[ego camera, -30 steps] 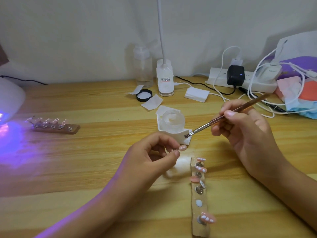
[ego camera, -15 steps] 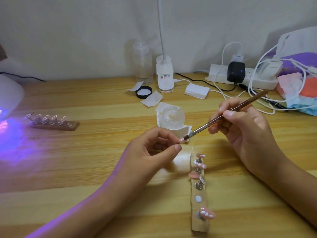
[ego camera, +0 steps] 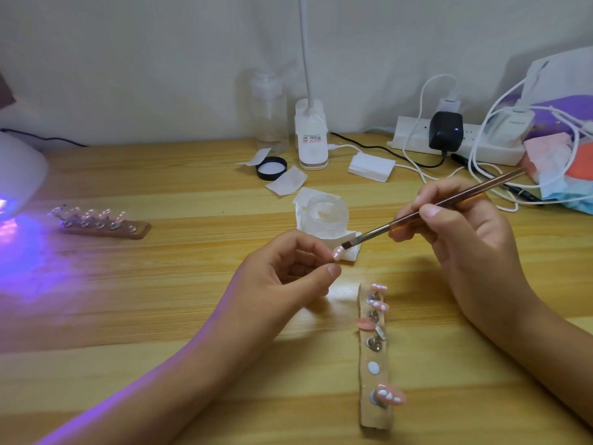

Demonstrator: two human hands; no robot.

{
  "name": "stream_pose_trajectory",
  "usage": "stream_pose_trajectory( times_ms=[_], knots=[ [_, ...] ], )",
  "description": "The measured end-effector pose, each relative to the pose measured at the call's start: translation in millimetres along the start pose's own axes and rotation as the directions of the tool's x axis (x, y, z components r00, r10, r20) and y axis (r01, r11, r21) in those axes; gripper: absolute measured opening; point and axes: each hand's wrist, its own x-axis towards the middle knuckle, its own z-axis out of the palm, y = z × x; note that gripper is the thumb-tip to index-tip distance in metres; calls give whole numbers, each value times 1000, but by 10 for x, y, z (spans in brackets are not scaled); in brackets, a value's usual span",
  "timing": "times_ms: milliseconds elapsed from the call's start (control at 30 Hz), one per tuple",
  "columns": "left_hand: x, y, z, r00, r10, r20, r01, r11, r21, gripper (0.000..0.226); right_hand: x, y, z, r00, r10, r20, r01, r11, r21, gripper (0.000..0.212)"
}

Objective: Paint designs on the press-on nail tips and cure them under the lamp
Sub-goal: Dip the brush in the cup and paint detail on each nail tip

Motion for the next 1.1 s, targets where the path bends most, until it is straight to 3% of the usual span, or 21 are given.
stream_pose_trajectory(
  times_ms=[300, 733, 933, 1100],
  knots=[
    [10, -16, -6, 1000, -4, 19, 5, 999, -39, 13, 8, -16, -7, 997, -26, 67, 19, 995, 97, 9],
    [-1, 1, 5, 1000, -6, 16, 7, 999, -37, 4, -12, -7, 25, 1000, -14, 22, 14, 1000, -17, 9],
    [-11, 10, 4, 1000, 6, 4, -6, 1000, -29, 7, 36, -5, -12, 999, 31, -22, -28, 993, 111, 12],
    [-12, -1, -5, 1000, 17, 5, -17, 1000, 19, 9, 50, 1, -26, 999, 41, 23, -44, 987, 155, 16]
  ],
)
